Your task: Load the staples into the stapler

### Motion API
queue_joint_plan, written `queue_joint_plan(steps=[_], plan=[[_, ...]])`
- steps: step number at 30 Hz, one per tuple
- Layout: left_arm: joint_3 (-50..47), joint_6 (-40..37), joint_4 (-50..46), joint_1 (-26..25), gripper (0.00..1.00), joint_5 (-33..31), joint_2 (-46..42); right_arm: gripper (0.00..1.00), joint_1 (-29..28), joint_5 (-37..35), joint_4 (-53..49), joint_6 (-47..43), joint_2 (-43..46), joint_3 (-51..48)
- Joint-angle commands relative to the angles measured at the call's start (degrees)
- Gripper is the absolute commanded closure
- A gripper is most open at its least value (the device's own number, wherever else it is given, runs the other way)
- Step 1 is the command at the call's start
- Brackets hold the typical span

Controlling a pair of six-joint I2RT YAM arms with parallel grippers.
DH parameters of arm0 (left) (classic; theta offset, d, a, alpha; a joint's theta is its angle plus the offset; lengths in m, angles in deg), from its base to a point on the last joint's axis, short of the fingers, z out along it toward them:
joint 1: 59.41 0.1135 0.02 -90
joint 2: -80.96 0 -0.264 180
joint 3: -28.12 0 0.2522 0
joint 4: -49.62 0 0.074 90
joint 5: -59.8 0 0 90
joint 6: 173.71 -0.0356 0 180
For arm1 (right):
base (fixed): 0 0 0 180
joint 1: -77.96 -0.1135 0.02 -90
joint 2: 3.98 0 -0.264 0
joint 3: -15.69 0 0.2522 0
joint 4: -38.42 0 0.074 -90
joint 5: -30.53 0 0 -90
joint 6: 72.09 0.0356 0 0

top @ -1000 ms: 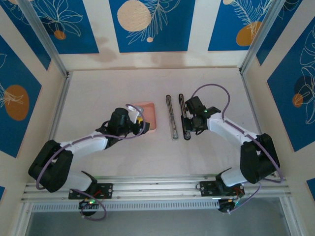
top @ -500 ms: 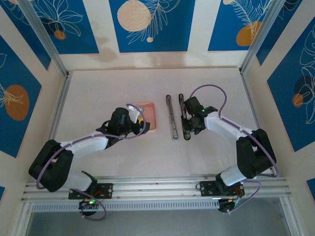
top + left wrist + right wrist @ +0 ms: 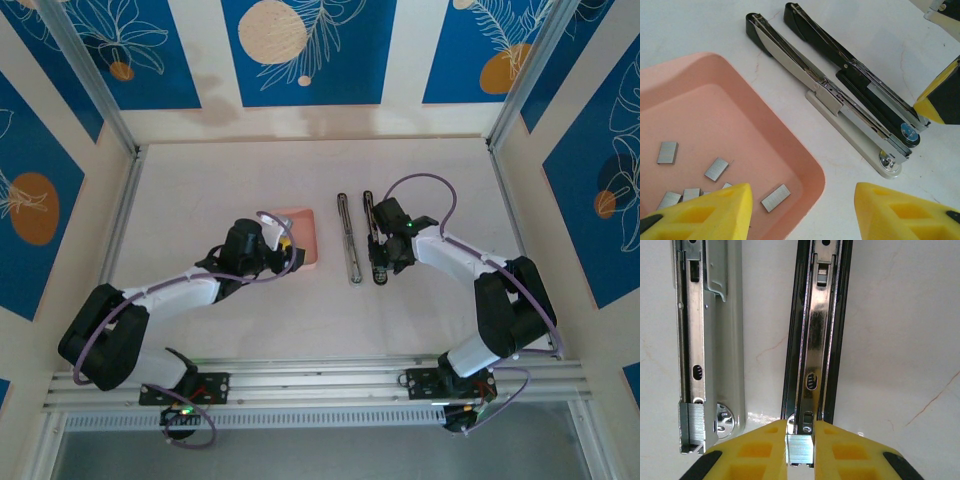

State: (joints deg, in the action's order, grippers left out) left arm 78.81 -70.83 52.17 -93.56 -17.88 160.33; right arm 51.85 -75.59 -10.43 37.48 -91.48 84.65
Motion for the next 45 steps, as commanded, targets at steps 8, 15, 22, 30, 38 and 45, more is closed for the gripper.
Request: queue_joint_plan(steps=[8, 15, 22, 30, 38, 45], plan=[[1.2, -1.4, 1.0, -0.9, 0.44, -0.5, 0.6, 0.83, 0.3, -0.5, 0.6, -0.5, -0.3, 1.4], [1.3, -1.4, 1.1, -0.9, 0.43, -0.5, 0.8, 0.83, 0.7, 0.4, 1.1, -0.5, 1.2, 1.3], [1.6, -1.4, 1.3, -1.1, 0.44, -0.5, 1.2, 0.82, 1.5, 0.6, 0.7, -0.7, 0.8, 1.1], [1.7, -1.5, 1.3, -1.3, 0.43, -0.5, 1.4, 0.83, 1.5, 0.6, 0.6, -0.7, 0.1, 0.8], [1.9, -1.5, 1.3, -1.3, 0.44, -0.4, 1.7, 0.83, 1.2, -0.6, -0.3, -0.7, -0.6, 0.7], [1.9, -1.6, 1.5, -1.4, 0.44, -0.3, 1.9, 0.83, 0.5, -1.5, -1.1, -0.2, -0.7, 0.0]])
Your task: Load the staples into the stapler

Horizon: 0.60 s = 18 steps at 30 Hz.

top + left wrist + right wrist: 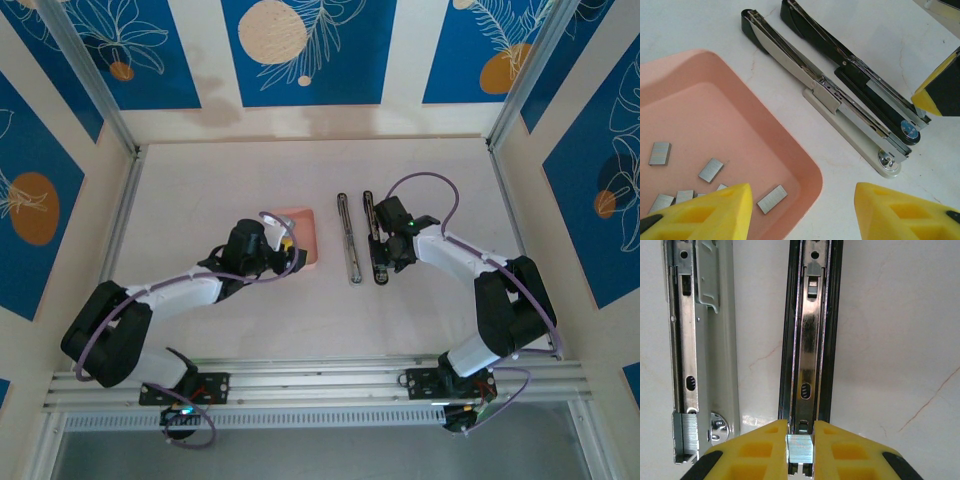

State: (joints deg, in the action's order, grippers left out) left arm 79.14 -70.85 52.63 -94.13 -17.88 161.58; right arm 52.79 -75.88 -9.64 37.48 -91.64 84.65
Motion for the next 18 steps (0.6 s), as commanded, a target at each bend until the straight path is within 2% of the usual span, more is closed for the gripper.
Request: queue_joint_plan(steps=[1, 18], plan=[[1.7, -1.6, 1.1, -0.9, 0.43, -0.3, 0.7, 0.83, -0.5, -1.2, -1.9, -0.2, -0.4, -0.1], [1.2, -1.7, 0.9, -1.2, 0.44, -0.5, 0.4, 0.83, -1.6, -2.3, -4.0, 2.1, 0.3, -0.1]])
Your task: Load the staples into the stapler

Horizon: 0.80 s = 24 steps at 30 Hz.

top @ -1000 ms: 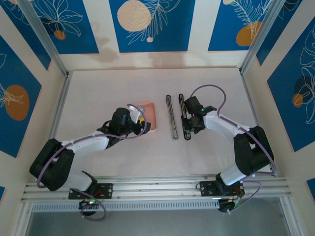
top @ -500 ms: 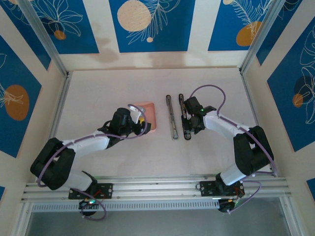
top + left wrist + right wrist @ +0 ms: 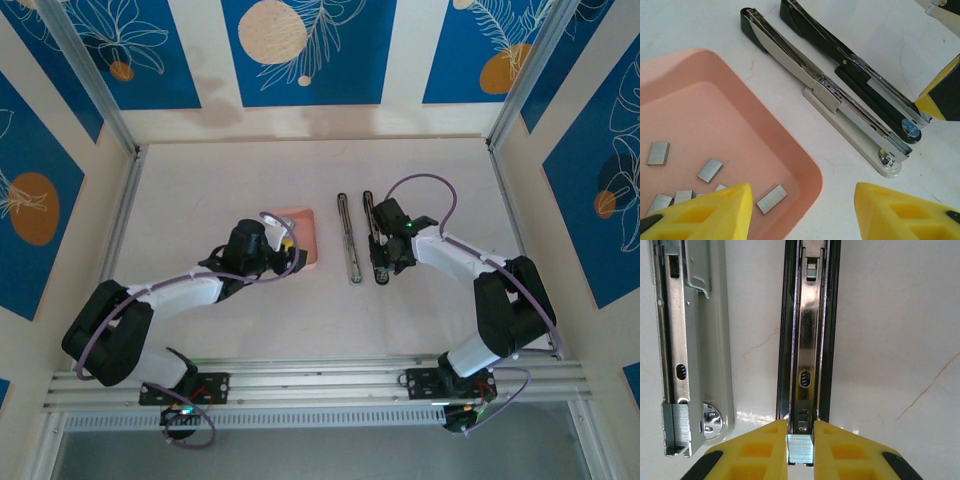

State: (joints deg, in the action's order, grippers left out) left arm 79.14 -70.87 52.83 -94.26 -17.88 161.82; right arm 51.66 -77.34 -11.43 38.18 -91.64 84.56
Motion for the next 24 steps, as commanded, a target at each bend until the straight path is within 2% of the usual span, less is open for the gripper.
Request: queue_joint_plan(steps=[1, 24], plan=[[1.2, -1.7, 0.7, -1.0, 0.44, -0.5, 0.2, 0.83, -0.5, -0.9, -2.3, 1.5, 0.2, 0.0], [1.0, -2.1, 0.4, -1.2, 0.44, -0.7, -0.3, 0.83, -1.0, -1.5, -3.7, 3.0, -2.7, 1.8]])
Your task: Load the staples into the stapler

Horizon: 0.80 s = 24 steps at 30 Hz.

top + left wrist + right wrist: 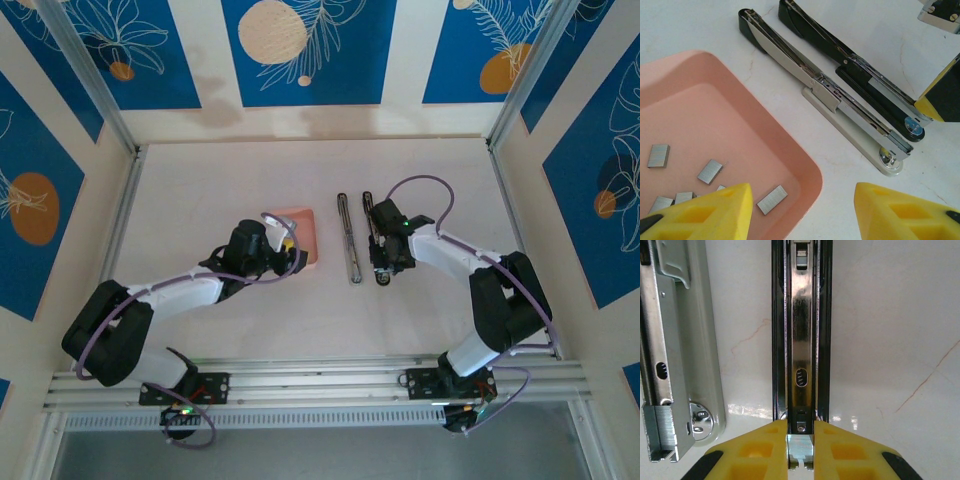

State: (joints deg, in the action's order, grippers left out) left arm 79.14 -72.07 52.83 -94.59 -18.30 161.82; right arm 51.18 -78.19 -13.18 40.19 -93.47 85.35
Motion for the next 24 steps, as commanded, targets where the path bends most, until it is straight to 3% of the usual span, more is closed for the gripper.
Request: queue_joint_plan(steps=[1, 24], plan=[[1.0, -1.0, 0.3, -0.9, 0.44, -0.4, -0.3, 0.83, -0.5, -0.6, -2.0, 1.0, -0.9, 1.1], [1.2, -1.2, 0.8, -1.0, 0.44, -0.1, -0.2, 0.79, -1.3, -1.1, -4.6, 4.0, 0.5, 1.0]])
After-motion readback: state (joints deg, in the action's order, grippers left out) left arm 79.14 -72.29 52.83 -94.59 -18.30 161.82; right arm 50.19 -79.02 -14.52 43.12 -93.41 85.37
